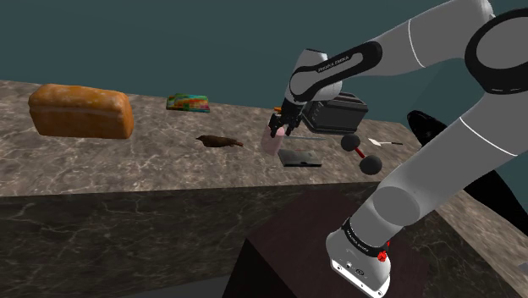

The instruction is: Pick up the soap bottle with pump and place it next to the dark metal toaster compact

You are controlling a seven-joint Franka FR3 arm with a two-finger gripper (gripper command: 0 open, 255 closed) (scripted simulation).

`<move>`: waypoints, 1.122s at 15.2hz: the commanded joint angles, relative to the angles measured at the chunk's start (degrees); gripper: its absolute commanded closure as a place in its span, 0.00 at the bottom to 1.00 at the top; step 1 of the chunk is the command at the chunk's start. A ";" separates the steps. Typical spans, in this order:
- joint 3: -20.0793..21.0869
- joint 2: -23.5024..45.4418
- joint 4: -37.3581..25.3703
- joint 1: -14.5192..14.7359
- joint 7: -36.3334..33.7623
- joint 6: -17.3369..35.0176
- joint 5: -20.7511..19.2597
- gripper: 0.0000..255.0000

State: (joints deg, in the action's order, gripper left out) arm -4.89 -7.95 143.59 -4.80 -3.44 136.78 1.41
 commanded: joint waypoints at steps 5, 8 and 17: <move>0.02 0.03 0.01 0.02 -0.01 0.03 0.01 1.00; 0.00 0.03 0.01 0.01 0.01 0.03 0.01 1.00; 0.16 -4.56 -3.06 -0.13 -0.60 -7.61 -0.61 1.00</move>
State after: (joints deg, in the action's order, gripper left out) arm -4.71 -11.85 140.72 -4.88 -4.05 130.03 0.89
